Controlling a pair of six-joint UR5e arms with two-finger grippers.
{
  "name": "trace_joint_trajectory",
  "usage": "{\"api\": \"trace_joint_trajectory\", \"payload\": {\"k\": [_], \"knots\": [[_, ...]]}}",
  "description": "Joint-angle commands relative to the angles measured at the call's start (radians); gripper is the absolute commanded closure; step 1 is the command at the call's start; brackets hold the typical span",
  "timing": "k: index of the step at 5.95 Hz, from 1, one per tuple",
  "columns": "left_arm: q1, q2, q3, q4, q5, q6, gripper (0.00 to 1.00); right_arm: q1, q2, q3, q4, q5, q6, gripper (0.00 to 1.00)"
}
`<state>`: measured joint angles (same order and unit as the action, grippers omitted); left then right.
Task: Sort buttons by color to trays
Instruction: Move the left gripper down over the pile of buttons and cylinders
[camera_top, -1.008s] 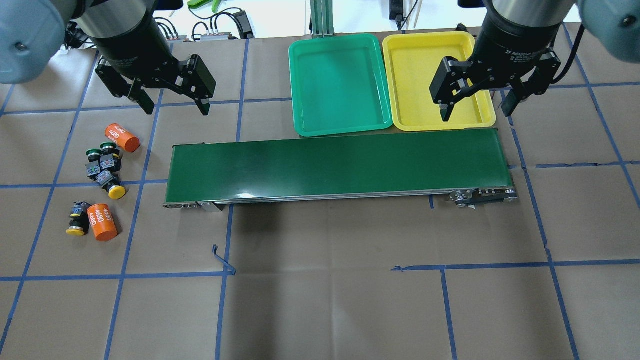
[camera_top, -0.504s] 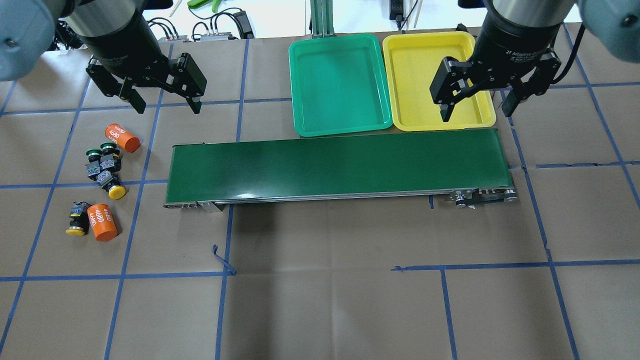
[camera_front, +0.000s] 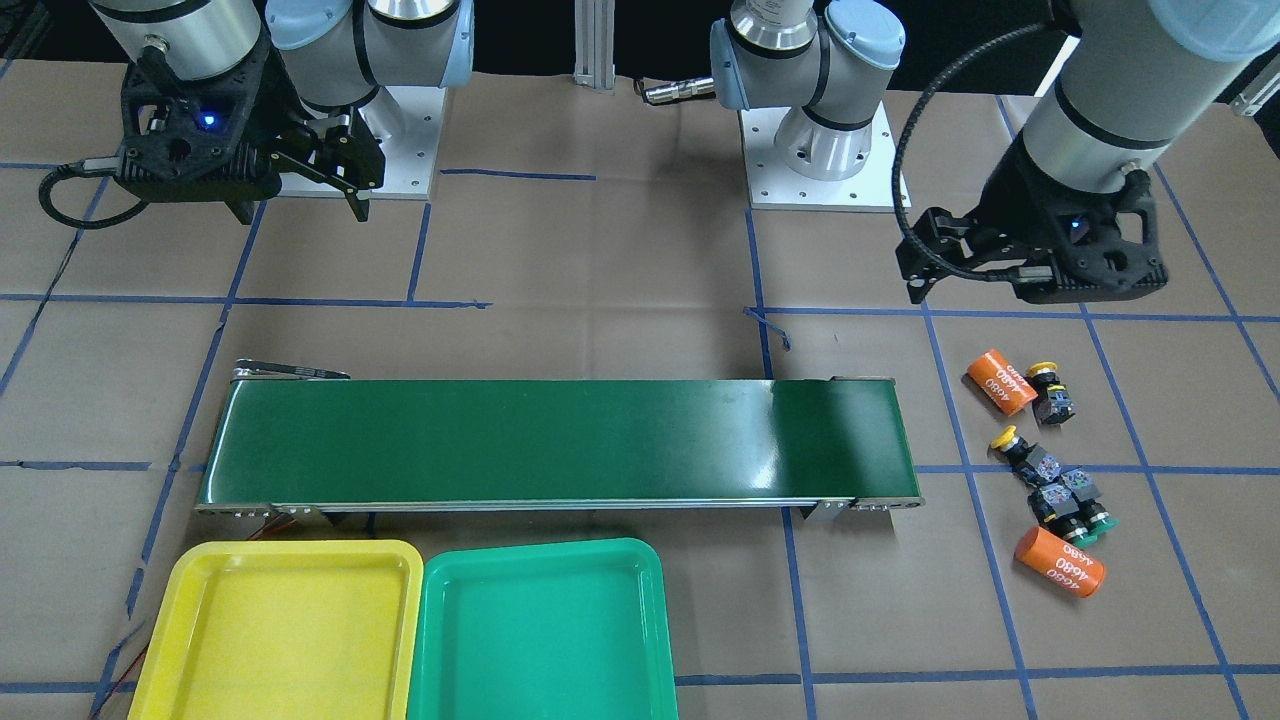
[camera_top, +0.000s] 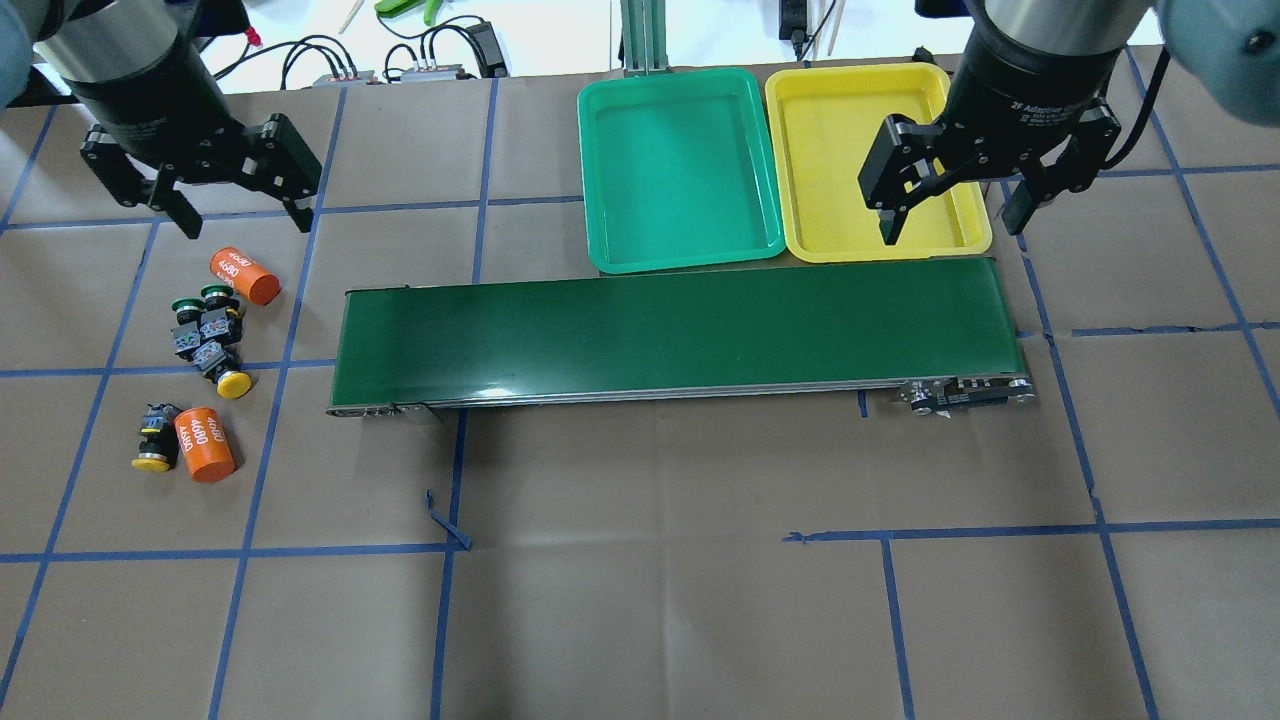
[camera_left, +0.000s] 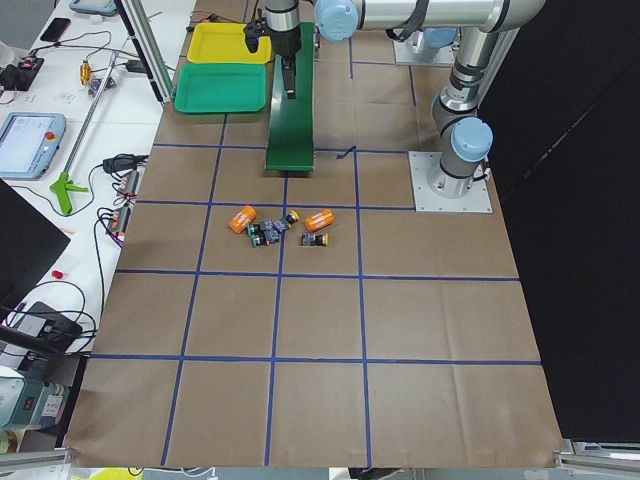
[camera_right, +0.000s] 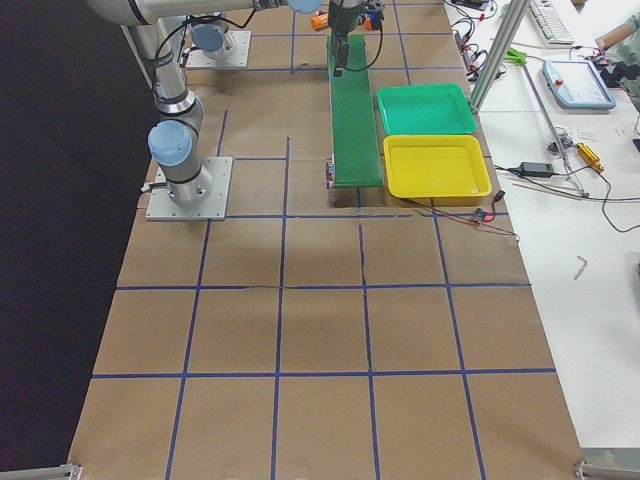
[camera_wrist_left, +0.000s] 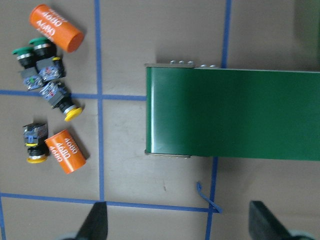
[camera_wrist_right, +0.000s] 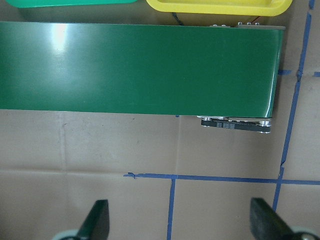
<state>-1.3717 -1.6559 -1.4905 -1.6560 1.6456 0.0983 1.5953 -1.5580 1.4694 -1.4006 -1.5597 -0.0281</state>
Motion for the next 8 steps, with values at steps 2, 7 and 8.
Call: {"api": "trace_joint_trajectory", "payload": {"k": [2, 7, 8], "knots": [[0.221, -0.025, -0.109, 0.065, 0.011, 0.135, 0.04, 0.003, -0.001, -0.001, -0.001, 0.01, -0.01, 0.0], [0.356, -0.082, -0.491, 0.541, 0.006, 0.247, 0.05, 0.006, -0.007, 0.003, -0.005, 0.001, -0.464, 0.0], [0.358, -0.112, -0.525, 0.592, 0.01, 0.247, 0.05, 0.008, -0.008, 0.003, 0.0, -0.002, -0.615, 0.0]]}}
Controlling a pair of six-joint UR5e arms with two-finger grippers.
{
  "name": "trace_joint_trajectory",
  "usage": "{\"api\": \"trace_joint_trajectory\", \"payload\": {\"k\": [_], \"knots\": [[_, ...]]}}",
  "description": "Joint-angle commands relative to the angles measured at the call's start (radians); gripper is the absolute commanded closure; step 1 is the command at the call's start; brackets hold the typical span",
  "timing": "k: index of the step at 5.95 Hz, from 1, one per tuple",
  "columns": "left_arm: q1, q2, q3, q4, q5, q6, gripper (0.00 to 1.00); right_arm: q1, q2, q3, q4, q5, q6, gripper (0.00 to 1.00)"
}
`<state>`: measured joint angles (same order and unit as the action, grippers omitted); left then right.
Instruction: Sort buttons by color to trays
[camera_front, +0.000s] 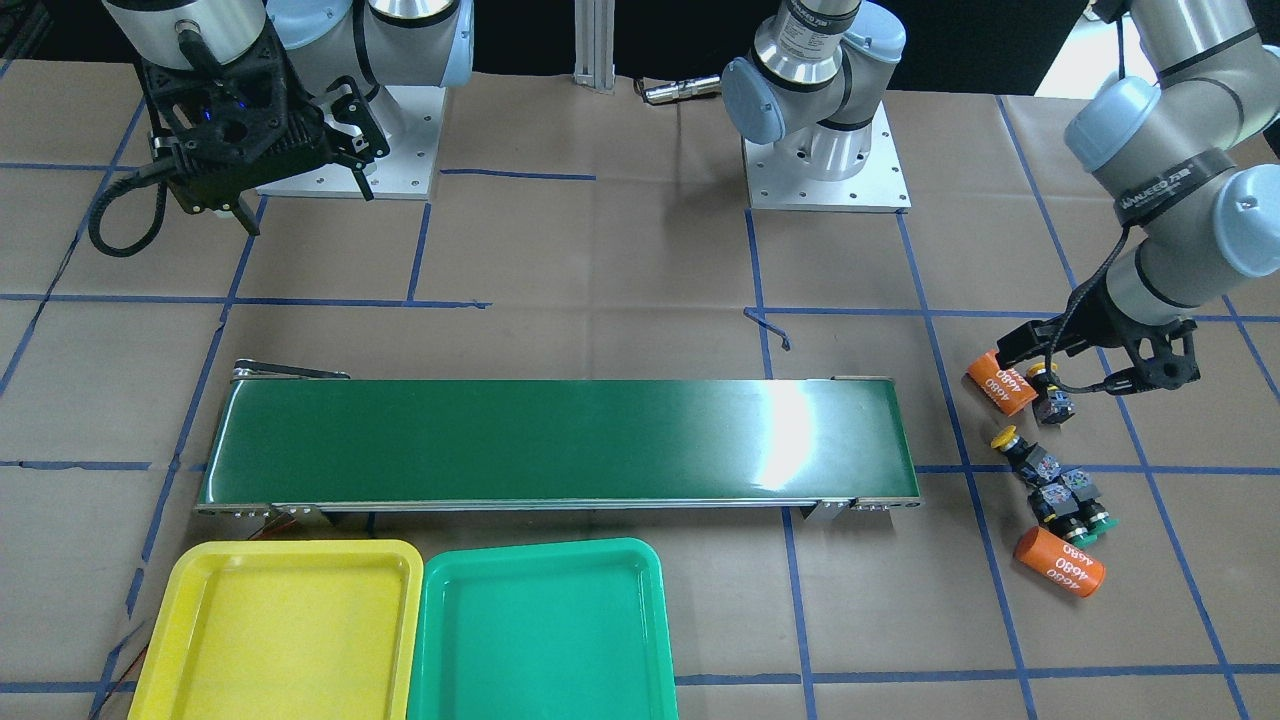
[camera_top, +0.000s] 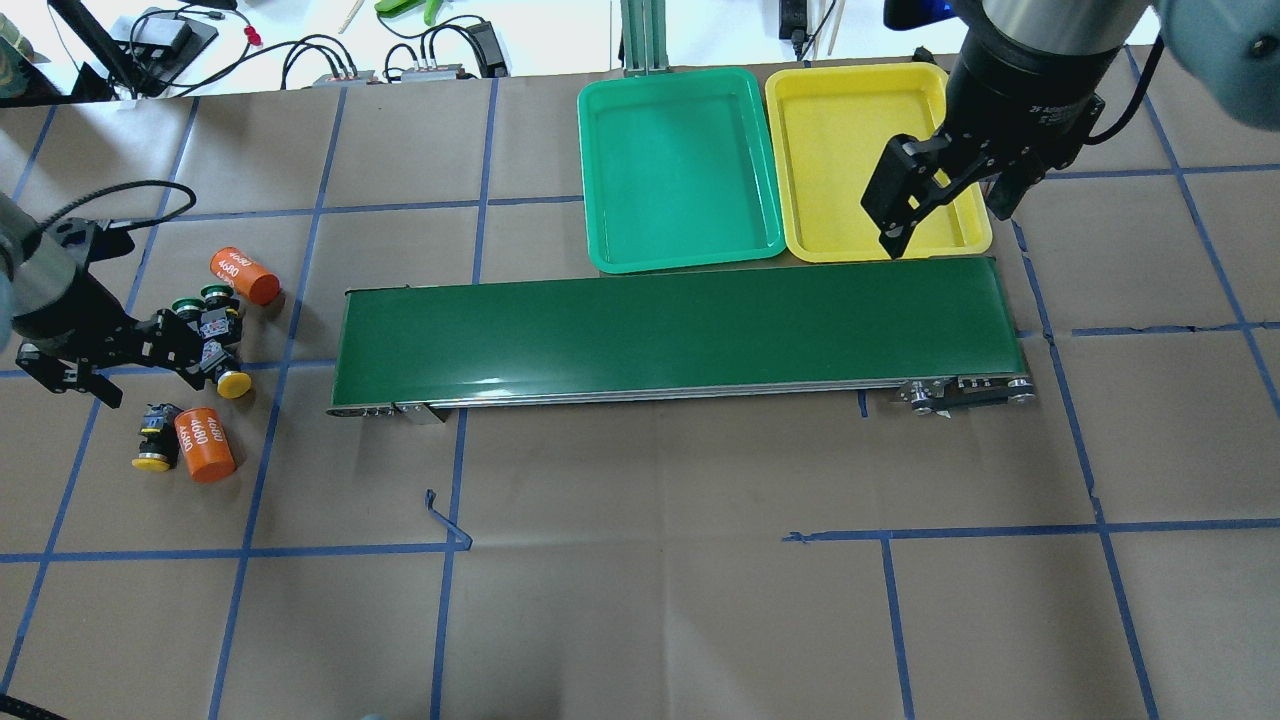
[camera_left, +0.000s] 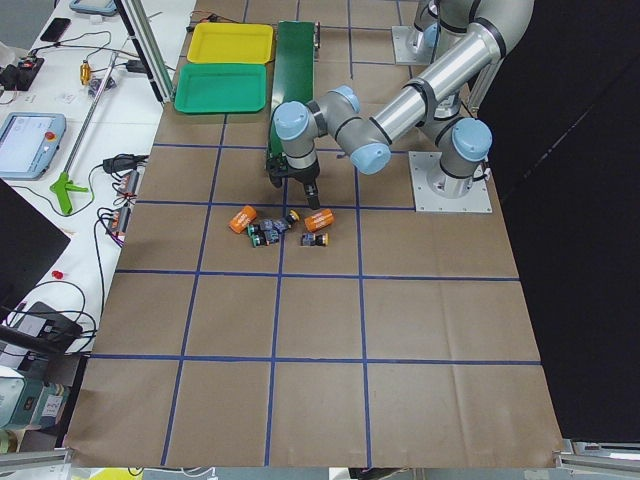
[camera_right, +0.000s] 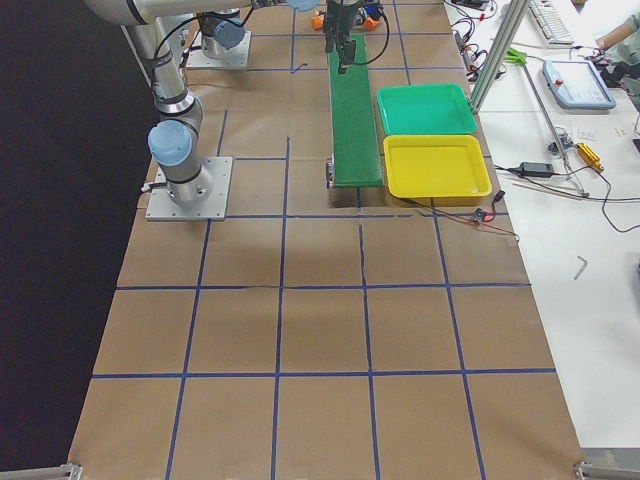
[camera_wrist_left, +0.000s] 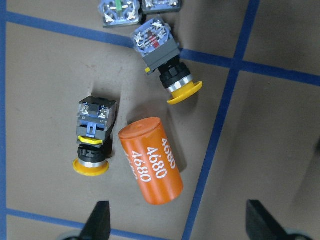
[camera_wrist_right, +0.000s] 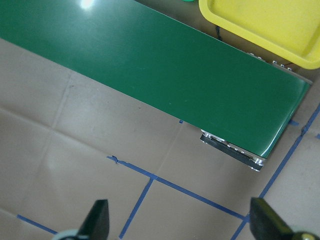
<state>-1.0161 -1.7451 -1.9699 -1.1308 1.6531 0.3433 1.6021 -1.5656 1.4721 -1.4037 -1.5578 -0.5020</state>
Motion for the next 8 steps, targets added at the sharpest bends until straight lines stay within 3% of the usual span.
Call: {"api": "trace_joint_trajectory", "payload": {"k": [1, 2, 3, 4, 5, 6, 8], "knots": [[0.01, -0.074, -0.053, 0.098, 0.007, 0.003, 0.06, 0.004, -0.004, 0.001, 0.009, -0.005, -0.406, 0.0], [0.037, -0.147, -0.052, 0.179, 0.008, 0.003, 0.06, 0.005, 0.002, 0.005, 0.011, -0.008, -0.582, 0.0], [0.039, -0.172, -0.055, 0.181, 0.008, 0.002, 0.06, 0.006, 0.007, 0.016, -0.003, -0.051, -0.639, 0.0], [0.037, -0.177, -0.055, 0.181, 0.01, 0.003, 0.19, 0.007, 0.024, 0.025, -0.044, -0.054, -0.78, 0.0], [0.034, -0.163, -0.055, 0.18, 0.01, 0.0, 0.52, 0.007, 0.039, 0.036, -0.137, -0.047, -0.837, 0.0], [0.034, -0.156, -0.05, 0.168, 0.01, 0.002, 0.83, 0.007, 0.041, 0.045, -0.141, -0.044, -0.836, 0.0], [0.018, -0.131, -0.012, 0.117, 0.005, 0.005, 0.92, 0.007, 0.036, 0.085, -0.139, -0.024, -0.836, 0.0]]}}
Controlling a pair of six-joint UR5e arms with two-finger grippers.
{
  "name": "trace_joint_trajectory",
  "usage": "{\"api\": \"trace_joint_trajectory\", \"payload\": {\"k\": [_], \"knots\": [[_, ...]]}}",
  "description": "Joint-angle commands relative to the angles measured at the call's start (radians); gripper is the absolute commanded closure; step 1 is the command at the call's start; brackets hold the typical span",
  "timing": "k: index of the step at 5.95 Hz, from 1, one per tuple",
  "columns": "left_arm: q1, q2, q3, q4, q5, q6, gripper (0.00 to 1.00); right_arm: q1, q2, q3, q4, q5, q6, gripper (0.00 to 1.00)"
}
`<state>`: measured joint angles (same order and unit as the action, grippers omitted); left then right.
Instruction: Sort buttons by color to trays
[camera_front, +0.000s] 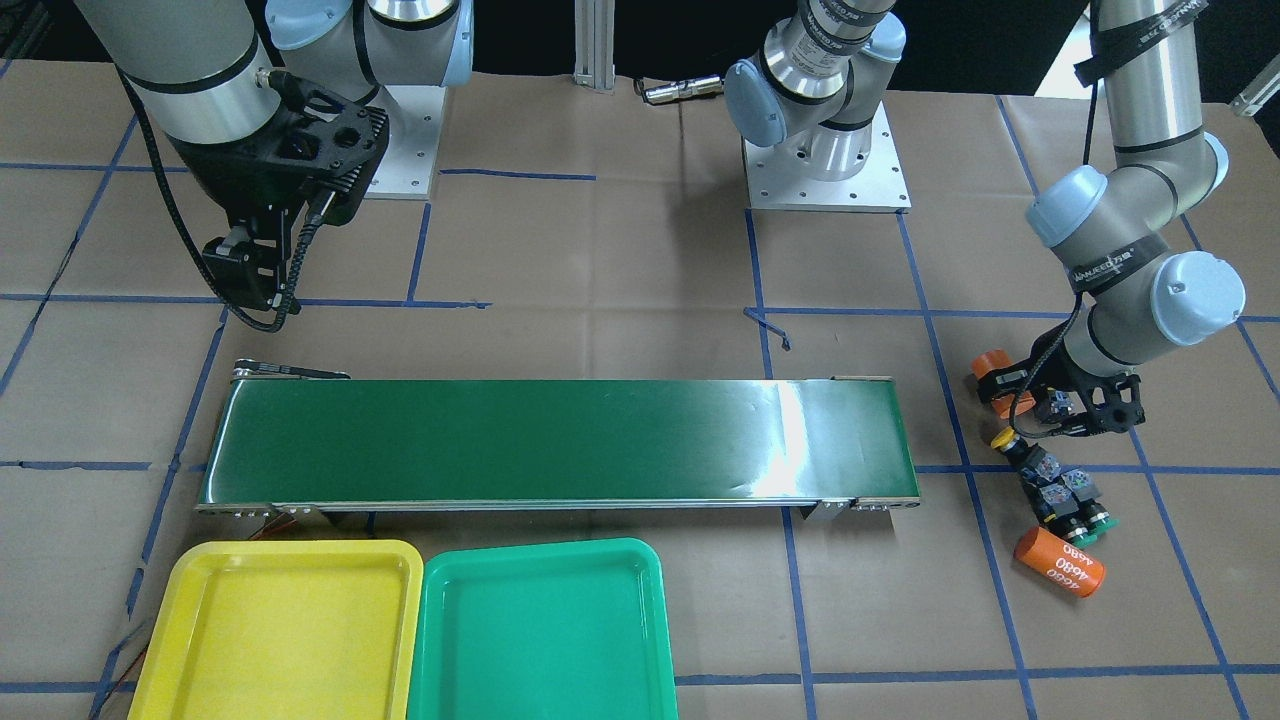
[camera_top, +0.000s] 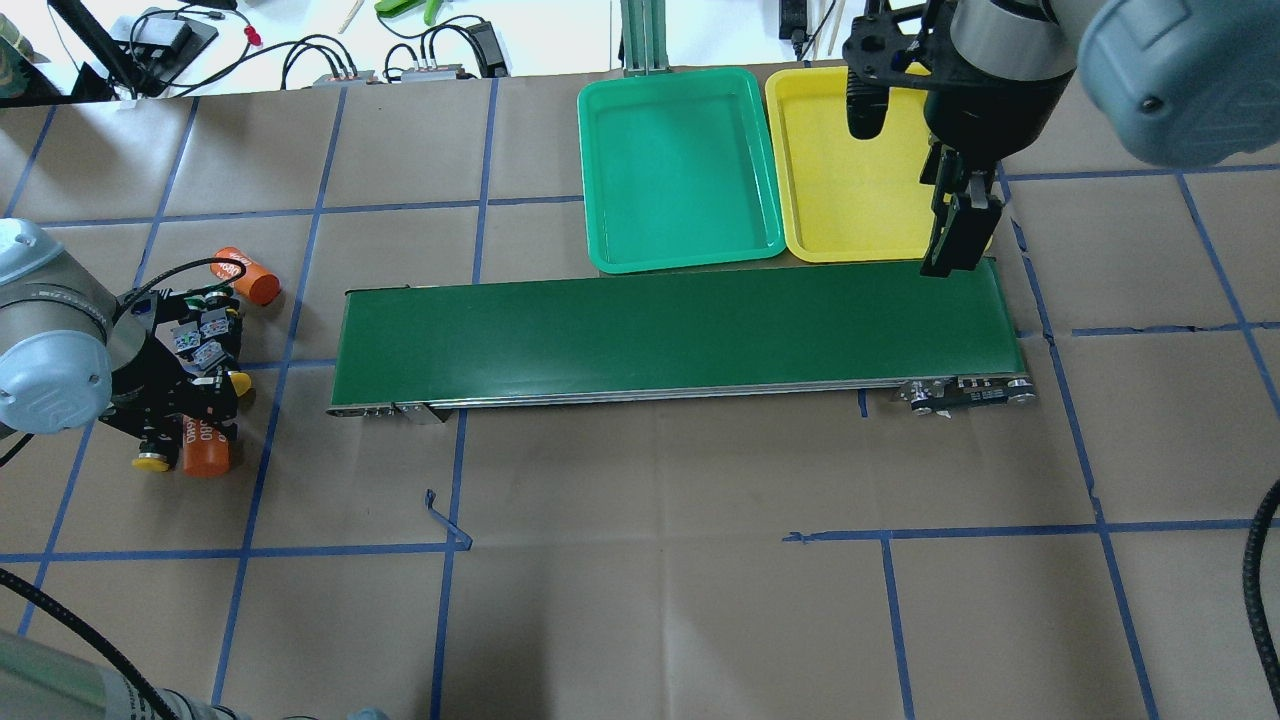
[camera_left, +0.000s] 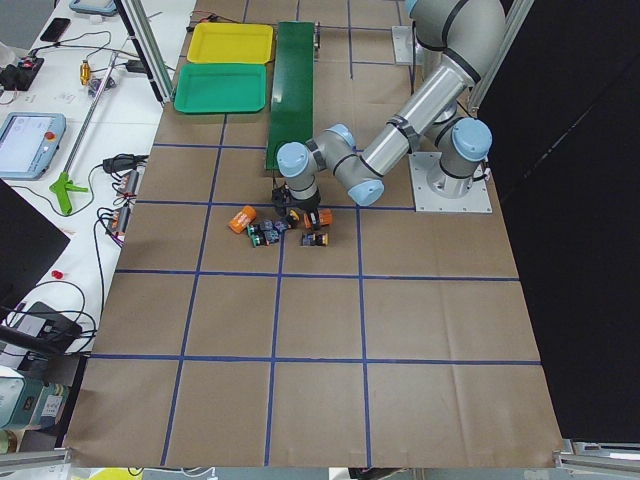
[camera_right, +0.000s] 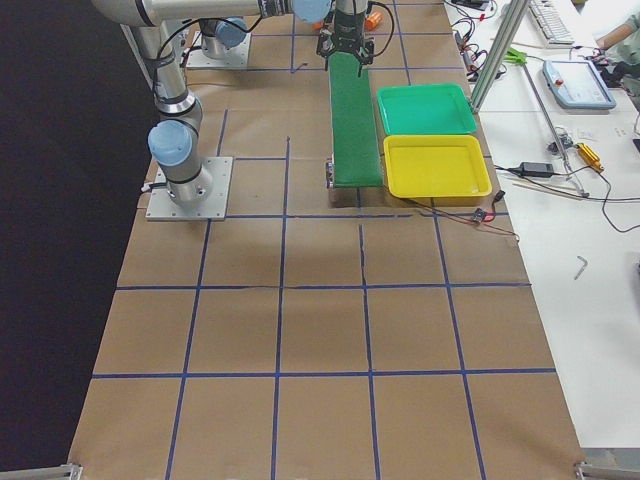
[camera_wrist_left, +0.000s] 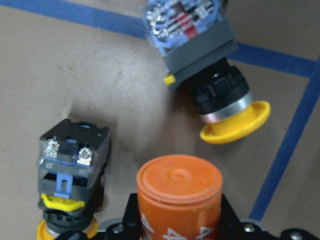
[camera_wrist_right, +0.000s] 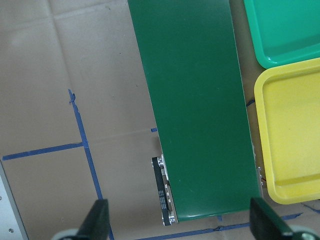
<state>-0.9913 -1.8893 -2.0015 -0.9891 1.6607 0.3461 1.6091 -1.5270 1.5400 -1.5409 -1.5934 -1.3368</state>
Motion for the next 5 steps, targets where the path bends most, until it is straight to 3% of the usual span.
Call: {"api": "trace_joint_trajectory", "payload": {"k": [1, 2, 5], "knots": [[-0.074, 0.034, 0.124, -0.152, -0.009, 0.01, 0.93, 0.003, -0.007, 0.026, -0.001, 0.021, -0.007, 0.0], [-0.178, 0.056, 0.23, -0.269, -0.012, 0.054, 0.94, 0.032, -0.001, 0.028, -0.005, 0.02, -0.033, 0.0], [-0.45, 0.072, 0.276, -0.293, -0.034, 0.29, 1.0, 0.096, 0.022, 0.057, -0.034, 0.018, -0.11, 0.0]]}}
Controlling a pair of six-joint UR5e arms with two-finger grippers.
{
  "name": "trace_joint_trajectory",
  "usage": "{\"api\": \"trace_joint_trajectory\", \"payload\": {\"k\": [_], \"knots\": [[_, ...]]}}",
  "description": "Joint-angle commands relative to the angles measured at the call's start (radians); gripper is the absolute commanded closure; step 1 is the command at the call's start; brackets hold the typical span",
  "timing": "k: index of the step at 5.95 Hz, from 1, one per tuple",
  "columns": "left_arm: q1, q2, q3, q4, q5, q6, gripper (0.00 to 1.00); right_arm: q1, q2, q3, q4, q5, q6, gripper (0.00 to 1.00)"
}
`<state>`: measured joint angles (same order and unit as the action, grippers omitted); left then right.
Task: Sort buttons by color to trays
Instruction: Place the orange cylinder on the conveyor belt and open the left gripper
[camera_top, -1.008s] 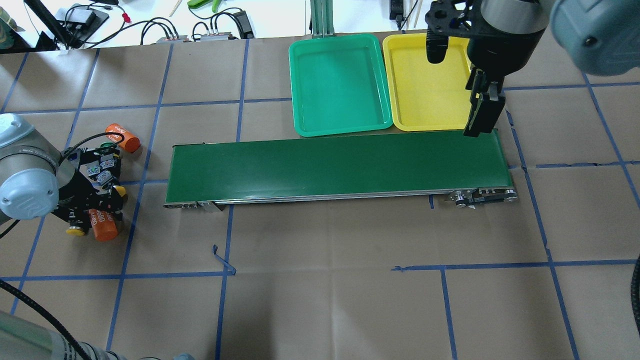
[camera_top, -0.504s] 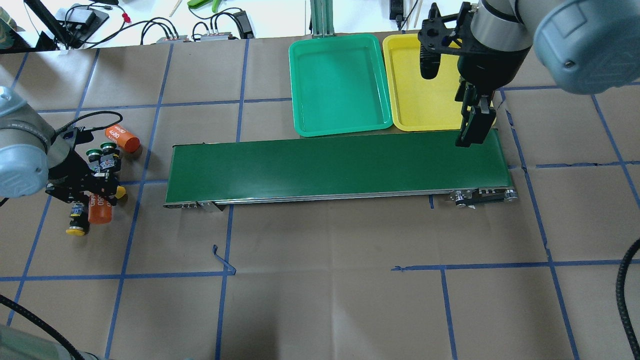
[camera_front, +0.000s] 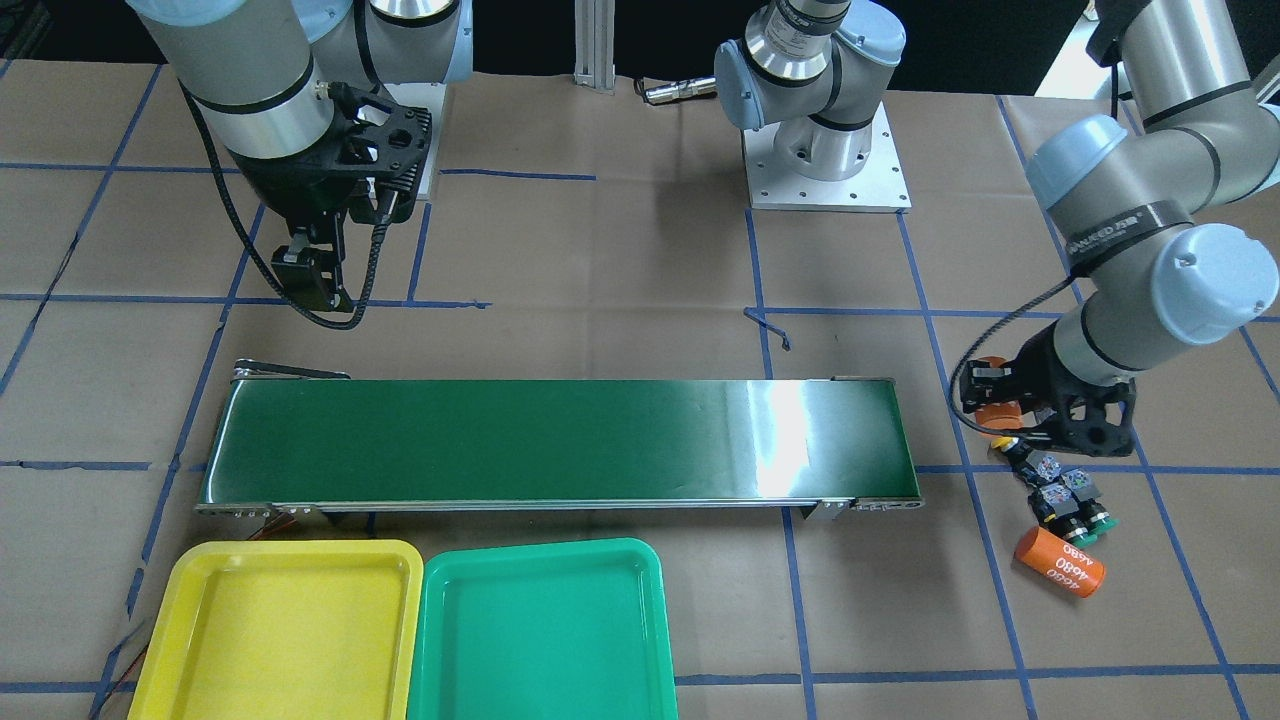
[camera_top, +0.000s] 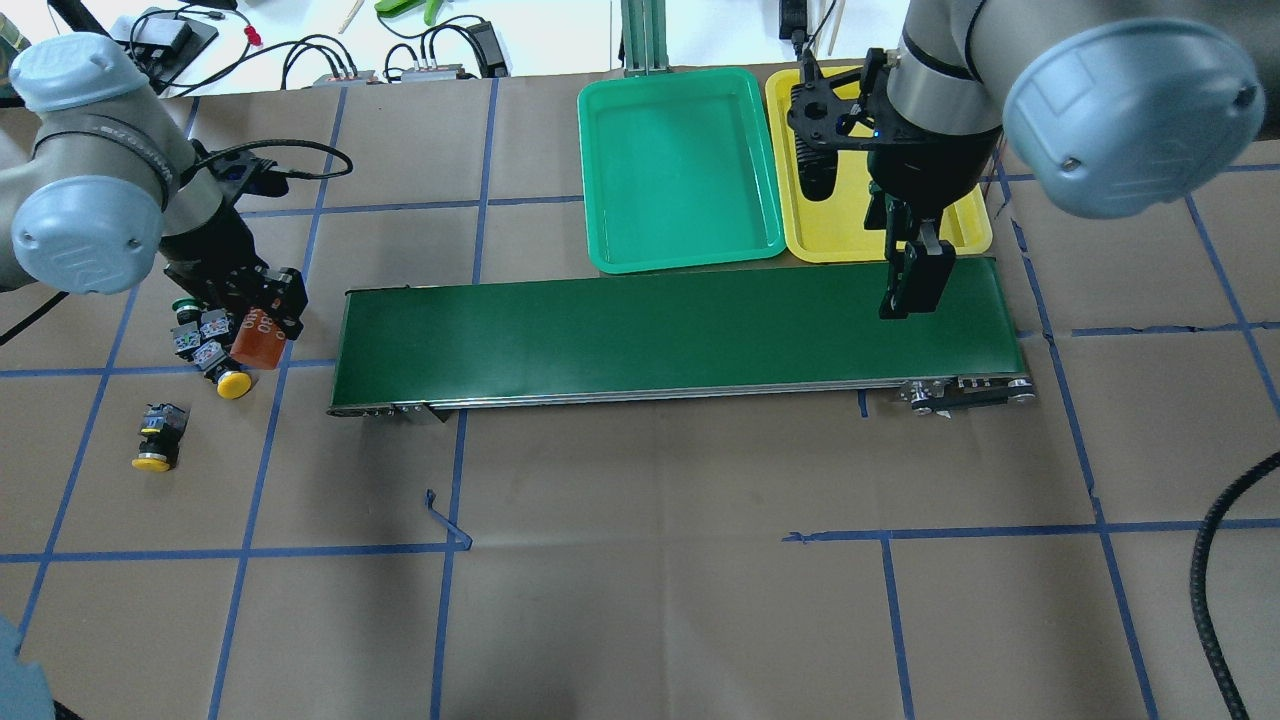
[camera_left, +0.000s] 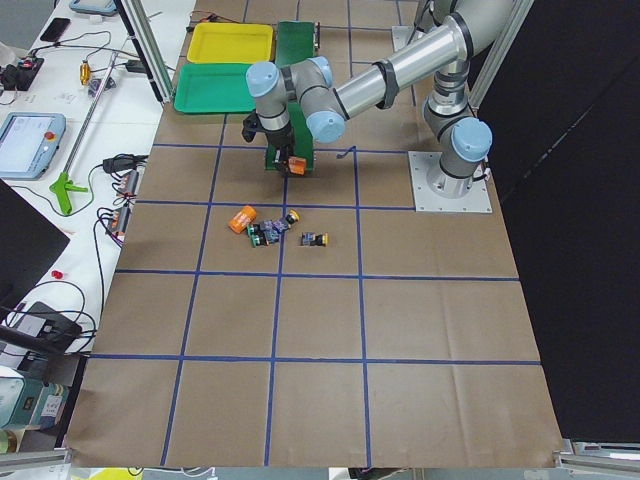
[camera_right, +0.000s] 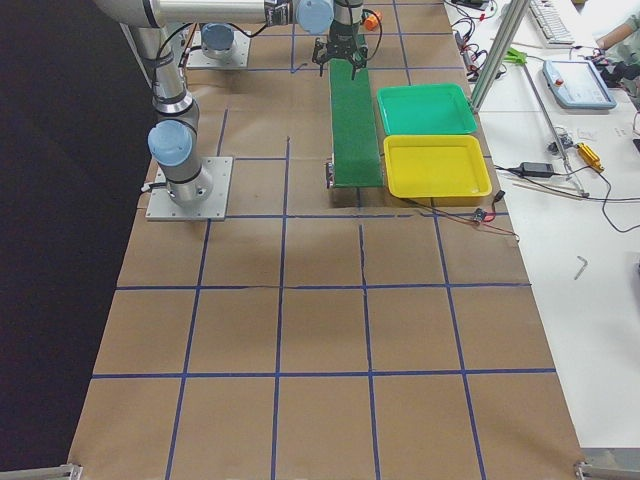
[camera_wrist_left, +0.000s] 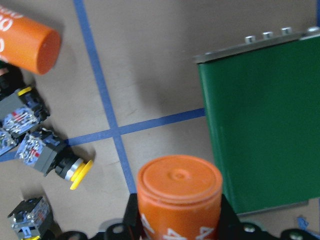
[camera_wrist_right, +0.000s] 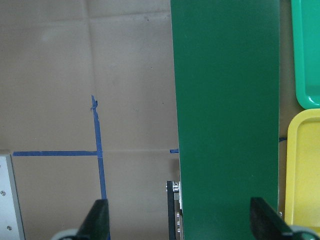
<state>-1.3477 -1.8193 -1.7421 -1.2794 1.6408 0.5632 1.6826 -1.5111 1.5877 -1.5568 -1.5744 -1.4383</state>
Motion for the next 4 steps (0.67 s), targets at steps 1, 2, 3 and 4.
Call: {"api": "trace_joint_trajectory", "payload": {"k": [1, 2, 3, 4], "knots": [[-0.146, 0.002, 0.007, -0.005, -0.018, 0.306, 1.0, 0.037, 0.026, 0.027, -0.072, -0.003, -0.043, 0.0], [-0.157, -0.008, -0.003, 0.001, -0.019, 0.487, 1.0, 0.035, 0.026, 0.047, -0.089, -0.004, -0.092, 0.0], [-0.201, -0.026, -0.008, 0.011, -0.016, 0.661, 1.0, 0.037, 0.026, 0.06, -0.112, -0.001, -0.097, 0.0], [-0.243, -0.038, -0.013, 0.071, -0.013, 0.814, 0.99, 0.037, 0.026, 0.072, -0.135, -0.001, -0.109, 0.0]]}}
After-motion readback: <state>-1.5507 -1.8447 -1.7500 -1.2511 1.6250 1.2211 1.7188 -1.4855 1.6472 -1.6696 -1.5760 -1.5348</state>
